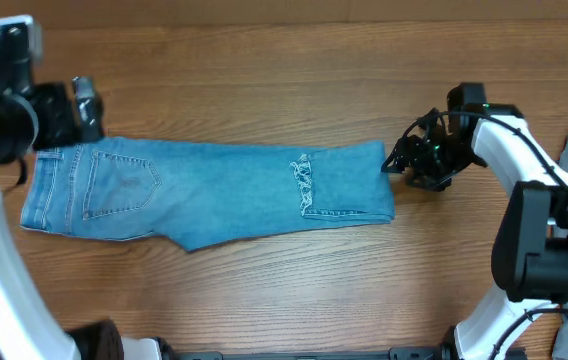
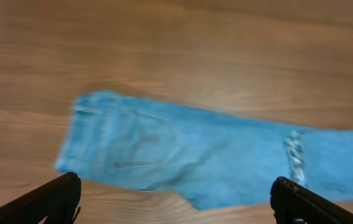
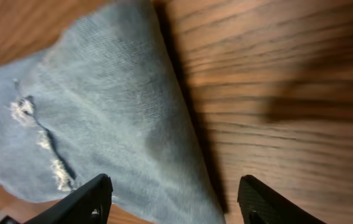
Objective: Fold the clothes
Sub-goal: 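Grasp the hem end of the jeans with the right gripper, then fold the hem end leftward over the jeans with the right gripper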
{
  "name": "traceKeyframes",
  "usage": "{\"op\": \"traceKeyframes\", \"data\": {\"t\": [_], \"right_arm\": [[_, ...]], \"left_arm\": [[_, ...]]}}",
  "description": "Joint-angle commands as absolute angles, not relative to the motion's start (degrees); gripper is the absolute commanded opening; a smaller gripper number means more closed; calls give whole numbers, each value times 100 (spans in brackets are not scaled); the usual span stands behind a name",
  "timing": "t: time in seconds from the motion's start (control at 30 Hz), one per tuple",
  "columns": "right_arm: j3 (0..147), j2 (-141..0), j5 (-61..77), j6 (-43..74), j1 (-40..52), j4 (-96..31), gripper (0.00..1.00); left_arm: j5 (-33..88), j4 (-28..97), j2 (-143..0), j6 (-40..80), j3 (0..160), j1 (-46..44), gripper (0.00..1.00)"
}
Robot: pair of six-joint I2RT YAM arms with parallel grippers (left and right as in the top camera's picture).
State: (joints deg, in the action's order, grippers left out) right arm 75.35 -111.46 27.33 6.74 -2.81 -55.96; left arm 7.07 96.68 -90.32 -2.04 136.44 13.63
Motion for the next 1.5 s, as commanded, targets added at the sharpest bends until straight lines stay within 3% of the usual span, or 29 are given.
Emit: {"op": "traceKeyframes", "data": {"t": [0.0,0.2,0.27,0.37,0.4,0.6,0.8,1.03,1.23,1.47], "right_arm": [[7240,-11251,2928,554,-64,-5360,68],[6775,-11275,3076,591,237,-4663,60],[6718,-11275,3238,541,307,-4499,45],[6713,-11275,3334,381,353,-4397,10],[6722,-11271,3341,327,353,-4412,4],[6917,-10986,3063,311,86,-4751,4],[7975,-10589,1114,613,-478,-6353,4],[9253,-10444,368,823,-646,-7483,4],[9483,-10418,598,1076,-176,-7725,4],[9480,-10420,718,1704,1190,-7555,4]], "left_arm": [[128,9679,-8654,-43,13699,1396,100],[128,9679,-8624,-43,13699,1387,100],[128,9679,-8624,-43,13699,1387,100],[128,9679,-8624,-43,13699,1387,100],[128,9679,-8624,-43,13699,1387,100],[128,9679,-8624,-43,13699,1387,100],[128,9679,-8624,-43,13699,1387,100],[128,9679,-8624,-43,13699,1387,100],[128,9679,-8624,-43,13699,1387,100],[128,9679,-8624,-43,13699,1387,100]]}}
